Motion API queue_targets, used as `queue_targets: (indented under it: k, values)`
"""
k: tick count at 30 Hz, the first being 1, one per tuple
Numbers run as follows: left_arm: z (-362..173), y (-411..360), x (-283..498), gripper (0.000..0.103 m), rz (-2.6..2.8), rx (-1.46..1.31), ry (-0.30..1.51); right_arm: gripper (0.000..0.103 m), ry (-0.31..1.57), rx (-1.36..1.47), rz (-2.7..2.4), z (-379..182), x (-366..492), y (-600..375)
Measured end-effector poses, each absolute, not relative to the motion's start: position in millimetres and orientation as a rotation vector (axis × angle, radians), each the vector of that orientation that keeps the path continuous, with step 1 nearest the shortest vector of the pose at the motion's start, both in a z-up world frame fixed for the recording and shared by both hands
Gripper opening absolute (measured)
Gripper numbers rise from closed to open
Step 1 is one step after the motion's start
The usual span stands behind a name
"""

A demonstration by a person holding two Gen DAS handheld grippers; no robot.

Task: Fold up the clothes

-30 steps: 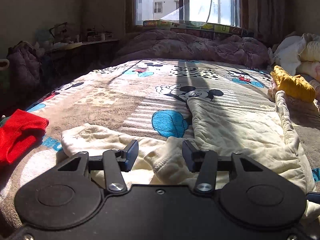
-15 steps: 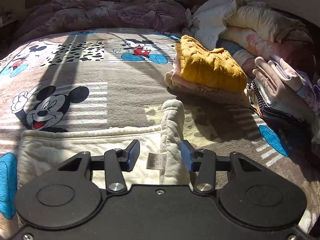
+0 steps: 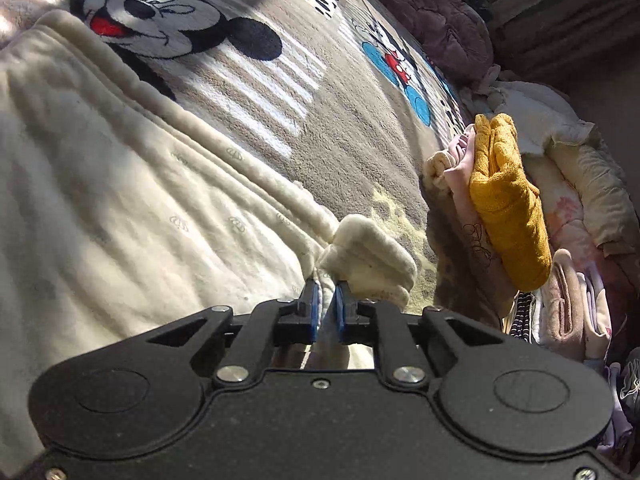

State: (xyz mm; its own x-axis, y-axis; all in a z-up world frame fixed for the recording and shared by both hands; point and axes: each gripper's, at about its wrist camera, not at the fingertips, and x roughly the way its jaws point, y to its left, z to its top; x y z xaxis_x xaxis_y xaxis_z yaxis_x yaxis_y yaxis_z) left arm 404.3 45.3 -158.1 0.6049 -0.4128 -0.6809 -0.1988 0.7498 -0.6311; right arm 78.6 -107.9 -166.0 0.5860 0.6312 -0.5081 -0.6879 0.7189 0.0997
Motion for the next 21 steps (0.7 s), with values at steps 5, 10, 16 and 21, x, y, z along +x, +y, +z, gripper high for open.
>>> queue_targets:
  k: [5,10,16,21]
  values:
    - [-136,25,412,0.016,-0.172,-0.485,0.935,0.103,0.546,-0.116,0.768,-166,79,-106]
    - [-108,4,397,0.043,-0.166,-0.206,0.840,0.103,0.543,-0.120,0.760,-166,78,-104]
    - [-70,-28,365,0.028,-0.256,0.065,0.637,0.103,0.540,-0.118,0.752,-166,78,-103]
    - [-88,-70,379,0.017,-0.305,0.265,0.677,0.103,0.539,-0.114,0.748,-167,78,-103]
